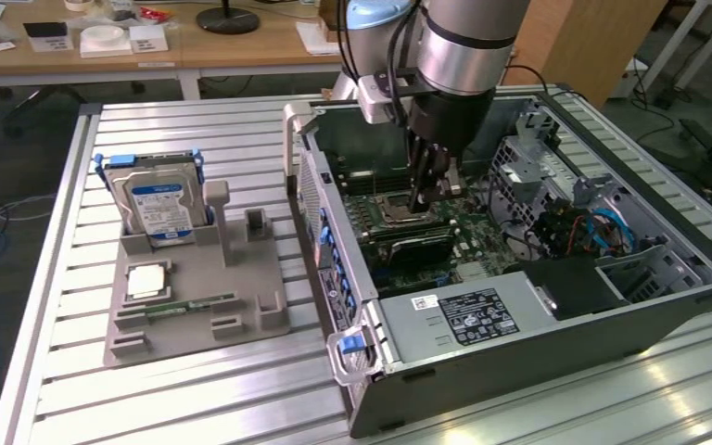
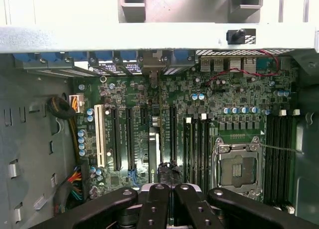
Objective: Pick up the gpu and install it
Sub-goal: 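Press down on the gpu until it lock into place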
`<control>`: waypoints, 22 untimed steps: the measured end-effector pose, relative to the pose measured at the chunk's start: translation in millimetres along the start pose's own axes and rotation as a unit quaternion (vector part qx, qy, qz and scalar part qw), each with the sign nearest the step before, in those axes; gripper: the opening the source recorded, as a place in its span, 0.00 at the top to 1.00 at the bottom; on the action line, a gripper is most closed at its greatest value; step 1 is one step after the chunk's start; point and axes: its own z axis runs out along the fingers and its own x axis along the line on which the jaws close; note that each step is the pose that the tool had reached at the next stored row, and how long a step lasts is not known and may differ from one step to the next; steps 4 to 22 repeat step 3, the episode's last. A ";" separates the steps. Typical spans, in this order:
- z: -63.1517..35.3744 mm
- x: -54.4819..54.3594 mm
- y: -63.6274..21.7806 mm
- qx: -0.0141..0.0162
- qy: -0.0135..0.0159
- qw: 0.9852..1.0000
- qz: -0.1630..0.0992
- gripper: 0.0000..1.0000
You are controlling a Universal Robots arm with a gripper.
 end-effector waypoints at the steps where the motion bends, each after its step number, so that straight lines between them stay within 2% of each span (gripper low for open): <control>1: 0.0 0.0 0.0 0.000 0.000 1.000 0.000 0.89; 22: 0.0 0.0 0.0 0.000 0.000 1.000 0.000 0.89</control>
